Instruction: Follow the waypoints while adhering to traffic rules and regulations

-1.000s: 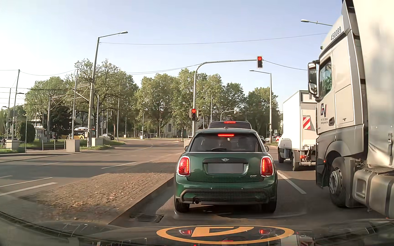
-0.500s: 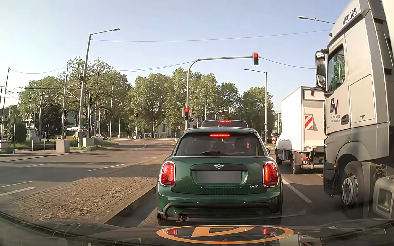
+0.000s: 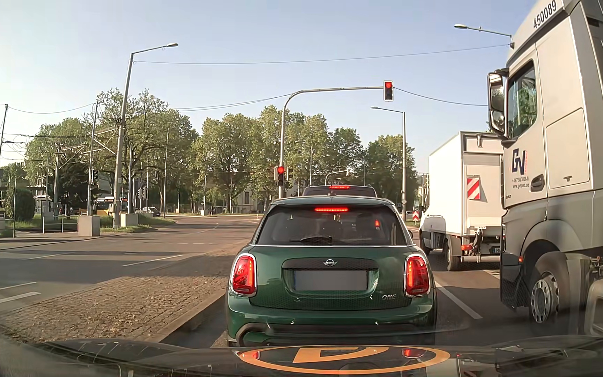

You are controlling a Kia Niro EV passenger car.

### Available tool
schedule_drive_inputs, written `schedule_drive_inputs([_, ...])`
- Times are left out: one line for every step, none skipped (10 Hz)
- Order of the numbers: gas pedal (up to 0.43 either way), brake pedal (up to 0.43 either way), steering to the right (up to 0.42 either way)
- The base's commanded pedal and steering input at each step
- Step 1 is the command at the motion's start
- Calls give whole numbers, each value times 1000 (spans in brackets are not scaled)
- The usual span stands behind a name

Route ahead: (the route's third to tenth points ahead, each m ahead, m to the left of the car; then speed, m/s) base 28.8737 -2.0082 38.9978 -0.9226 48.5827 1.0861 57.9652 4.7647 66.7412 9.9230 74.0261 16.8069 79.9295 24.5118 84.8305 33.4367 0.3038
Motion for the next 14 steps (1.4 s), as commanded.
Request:
schedule_drive_inputs([0,177,75])
schedule_drive_inputs([0,177,75])
schedule_drive_inputs([0,177,75])
schedule_drive_inputs([0,183,74])
schedule_drive_inputs([0,189,74])
schedule_drive_inputs([0,195,74])
schedule_drive_inputs([0,195,74])
schedule_drive_inputs([0,195,74])
schedule_drive_inputs([0,201,74])
schedule_drive_inputs([0,213,74])
schedule_drive_inputs([0,220,74])
schedule_drive_inputs([0,220,74])
schedule_drive_inputs([0,226,74])
schedule_drive_inputs([0,226,74])
